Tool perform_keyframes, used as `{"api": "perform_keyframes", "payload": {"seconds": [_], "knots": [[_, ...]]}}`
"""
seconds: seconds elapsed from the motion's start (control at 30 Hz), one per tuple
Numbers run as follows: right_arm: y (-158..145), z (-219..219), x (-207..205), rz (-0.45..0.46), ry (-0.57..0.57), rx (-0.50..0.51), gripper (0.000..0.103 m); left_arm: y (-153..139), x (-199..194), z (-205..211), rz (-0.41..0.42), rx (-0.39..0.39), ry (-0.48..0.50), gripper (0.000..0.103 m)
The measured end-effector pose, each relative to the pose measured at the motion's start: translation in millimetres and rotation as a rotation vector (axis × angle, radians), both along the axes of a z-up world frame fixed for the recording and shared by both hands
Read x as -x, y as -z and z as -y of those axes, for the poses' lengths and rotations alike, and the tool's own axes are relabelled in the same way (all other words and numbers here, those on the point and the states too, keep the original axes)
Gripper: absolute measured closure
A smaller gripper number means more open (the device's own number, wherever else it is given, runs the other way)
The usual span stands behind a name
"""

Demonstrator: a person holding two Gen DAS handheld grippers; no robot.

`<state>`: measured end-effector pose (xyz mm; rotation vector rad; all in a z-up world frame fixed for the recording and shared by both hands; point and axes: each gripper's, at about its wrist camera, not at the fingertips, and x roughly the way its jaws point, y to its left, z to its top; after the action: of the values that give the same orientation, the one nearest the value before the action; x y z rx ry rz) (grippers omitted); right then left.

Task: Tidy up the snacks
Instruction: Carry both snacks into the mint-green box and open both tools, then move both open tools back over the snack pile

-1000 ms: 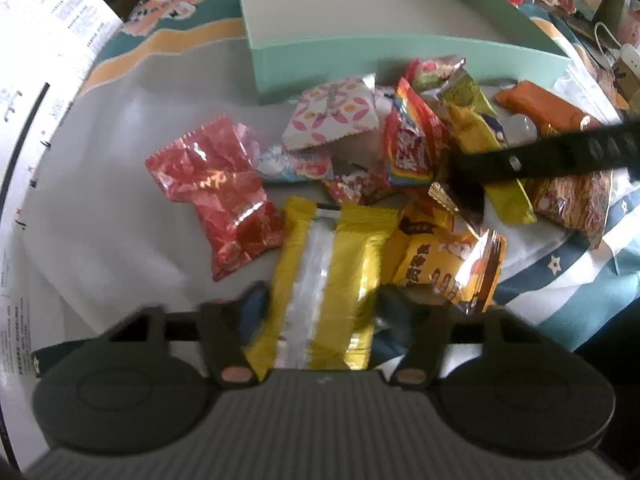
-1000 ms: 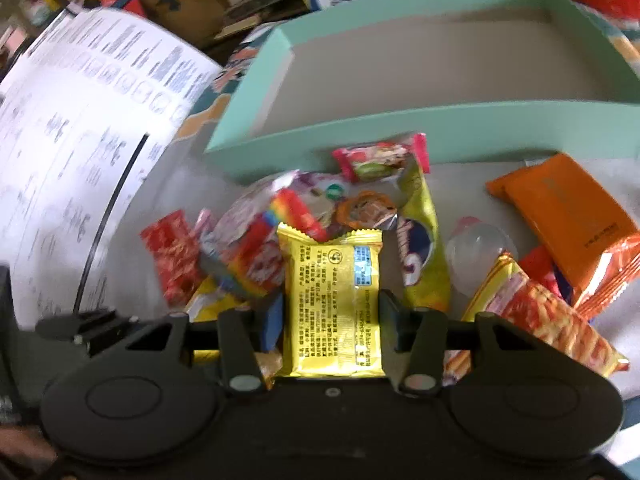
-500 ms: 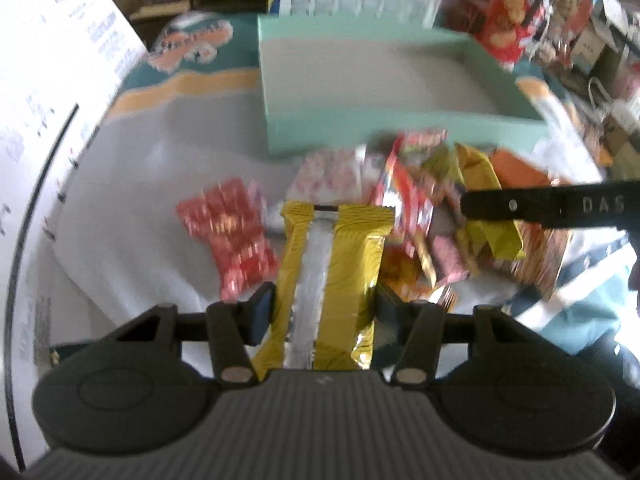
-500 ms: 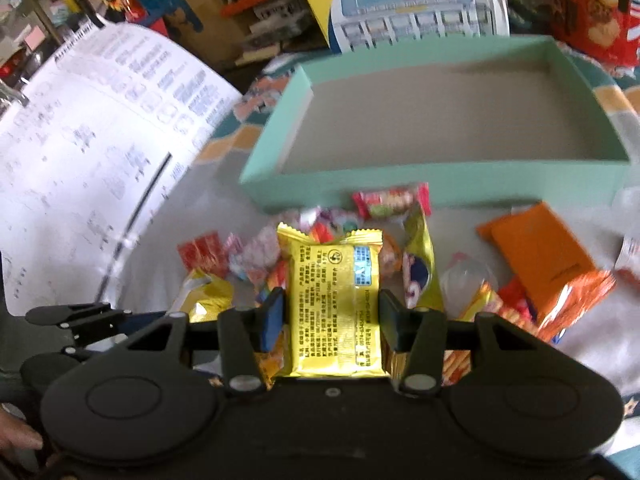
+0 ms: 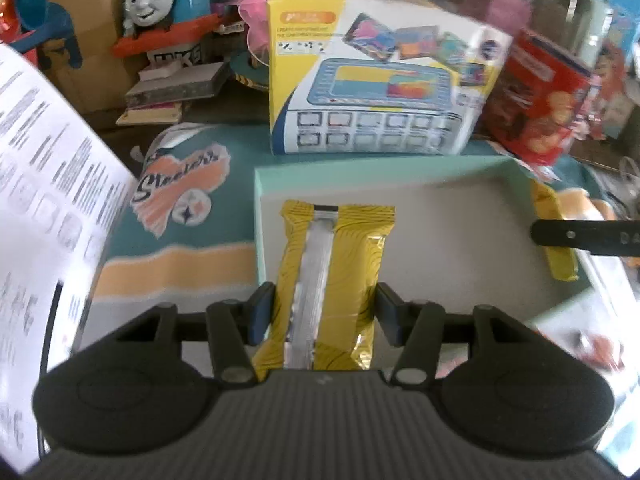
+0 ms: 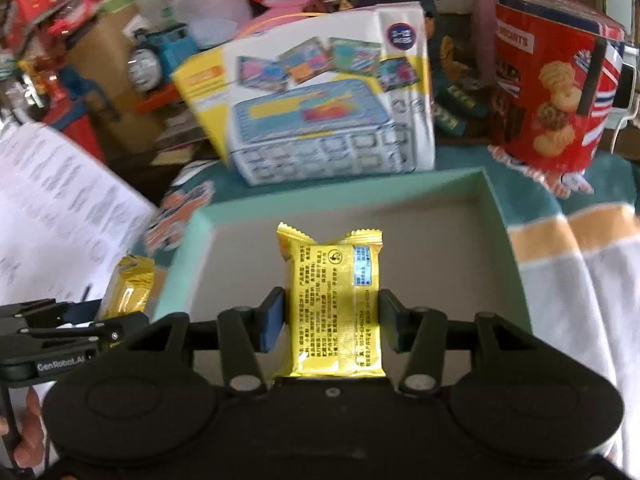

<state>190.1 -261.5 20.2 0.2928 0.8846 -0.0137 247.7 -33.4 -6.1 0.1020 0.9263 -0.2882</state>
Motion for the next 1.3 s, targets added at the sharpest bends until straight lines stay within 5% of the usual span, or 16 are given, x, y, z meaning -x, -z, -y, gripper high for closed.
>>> {"api": "perform_keyframes", "payload": {"seconds": [0.27,0.53,0.6,0.7,0.8,1.03,1.3], "knots": [[47.7,13.8,-91.6,-0.103,0.013,0.040,0.054,44.4,-90.1,22.4,-0.085,-0.074,-0.038,0.050],[92.0,19.6,-143.4,-0.193,-0.001,0.066,0.054,76.1,-129.5,28.9,-0.152,-0.105,-0.064,0.050],[95.7,16.2,-148.8,-0.197,-0.007,0.076,0.048,79.7,-133.4,30.5,-0.154,-0.127,-0.062,0.039],[86.4,15.7,-145.4,-0.182,0.015,0.057,0.014,75.1,-133.5,30.6,-0.174,-0.098,-0.048,0.020],[69.0,16.9,-136.9,-0.153,0.009,0.055,0.004,64.3,-123.8,35.0,-0.166,-0.100,-0.043,0.004],[41.6,26.0,-93.6,-0.094,0.023,0.037,0.000,53.5,-91.9,45.0,-0.107,-0.127,-0.036,0.000],[18.3,13.2,11.6,-0.020,-0.002,0.040,0.000,33.8,-3.0,41.7,-0.049,-0.148,-0.006,0.000]]}}
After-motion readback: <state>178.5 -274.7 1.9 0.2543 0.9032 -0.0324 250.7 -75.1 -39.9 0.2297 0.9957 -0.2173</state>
